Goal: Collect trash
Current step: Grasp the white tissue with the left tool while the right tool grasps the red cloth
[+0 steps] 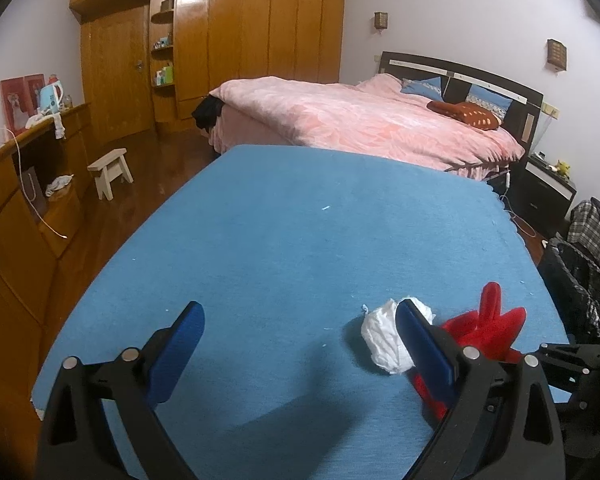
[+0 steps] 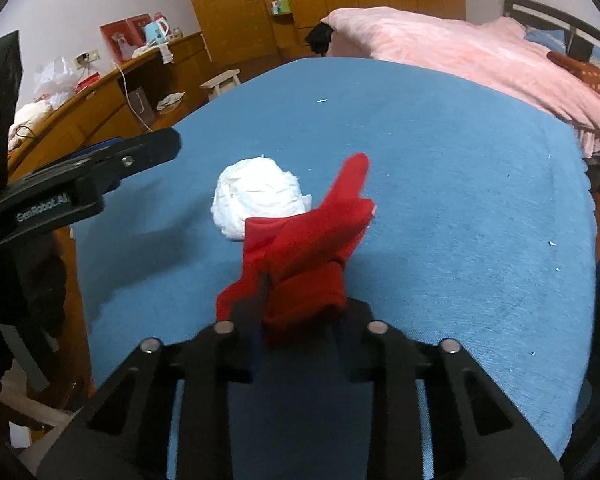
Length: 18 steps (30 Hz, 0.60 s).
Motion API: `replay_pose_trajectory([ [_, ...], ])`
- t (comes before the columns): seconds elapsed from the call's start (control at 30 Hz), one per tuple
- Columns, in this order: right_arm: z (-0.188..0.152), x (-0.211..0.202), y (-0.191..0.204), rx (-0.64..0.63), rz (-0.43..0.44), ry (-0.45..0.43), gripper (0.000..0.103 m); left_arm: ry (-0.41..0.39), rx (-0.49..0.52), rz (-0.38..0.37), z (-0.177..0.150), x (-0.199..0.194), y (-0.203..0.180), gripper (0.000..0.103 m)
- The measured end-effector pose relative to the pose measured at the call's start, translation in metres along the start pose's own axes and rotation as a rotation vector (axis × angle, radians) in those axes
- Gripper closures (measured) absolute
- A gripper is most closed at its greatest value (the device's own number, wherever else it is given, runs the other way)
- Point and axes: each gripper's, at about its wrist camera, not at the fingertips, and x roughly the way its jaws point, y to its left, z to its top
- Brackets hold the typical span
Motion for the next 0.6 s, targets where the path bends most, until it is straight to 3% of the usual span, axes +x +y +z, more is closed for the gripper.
replay_pose_trajectory([
  [0.4,0.012,-0.033,-0.046,0.087,-0.073,-0.091,0.082,0.05,0.017,-0.061,0.001,0.021,-0.03,0.011],
  [0.6,0.015,-0.044,-0.073,0.128,-0.118,-0.117,0.082,0.125,0.012,-0.101,-0.001,0.045,-0.039,0.024],
])
